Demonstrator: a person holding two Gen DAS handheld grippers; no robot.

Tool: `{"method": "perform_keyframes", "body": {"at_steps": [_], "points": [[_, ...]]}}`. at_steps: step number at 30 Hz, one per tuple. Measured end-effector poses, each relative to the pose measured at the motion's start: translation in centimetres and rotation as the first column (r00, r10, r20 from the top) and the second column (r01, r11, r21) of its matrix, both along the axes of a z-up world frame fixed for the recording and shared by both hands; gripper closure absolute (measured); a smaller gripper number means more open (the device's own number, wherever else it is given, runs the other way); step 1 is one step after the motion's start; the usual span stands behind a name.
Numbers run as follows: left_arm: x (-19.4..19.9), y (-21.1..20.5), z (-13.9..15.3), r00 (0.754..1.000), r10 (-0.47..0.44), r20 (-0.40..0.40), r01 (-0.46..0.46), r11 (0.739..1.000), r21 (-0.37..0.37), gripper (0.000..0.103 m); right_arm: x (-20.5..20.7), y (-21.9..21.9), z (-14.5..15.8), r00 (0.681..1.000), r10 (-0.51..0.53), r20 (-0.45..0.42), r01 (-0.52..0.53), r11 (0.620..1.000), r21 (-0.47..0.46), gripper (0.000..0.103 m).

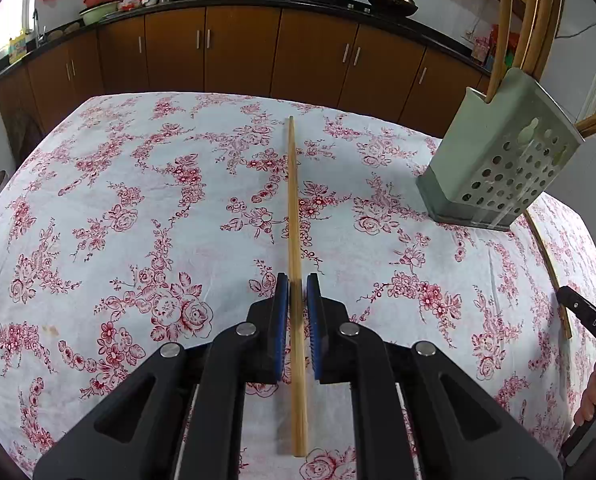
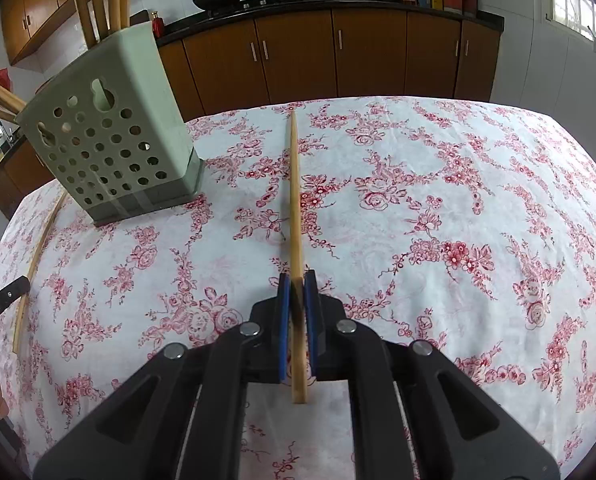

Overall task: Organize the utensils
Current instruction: 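Grasp a loose chopstick with the right tool while the left tool grasps another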

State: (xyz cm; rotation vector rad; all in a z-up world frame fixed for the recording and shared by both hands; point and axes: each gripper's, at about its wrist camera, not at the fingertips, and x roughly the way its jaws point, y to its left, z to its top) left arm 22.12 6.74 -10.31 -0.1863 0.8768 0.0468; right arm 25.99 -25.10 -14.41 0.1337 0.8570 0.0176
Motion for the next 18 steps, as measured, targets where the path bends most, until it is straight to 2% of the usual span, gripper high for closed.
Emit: {"method": "perform_keyframes", "body": {"at_steps": [18], "points": [[0.06,-0.01,-0.03,1.0,0.0,0.0,0.0,1.0,-0.001,0.092,0.04,-0.11,-0.1,1.0,-0.001,0.0,0.001,1.0,0.015,0.094]]}}
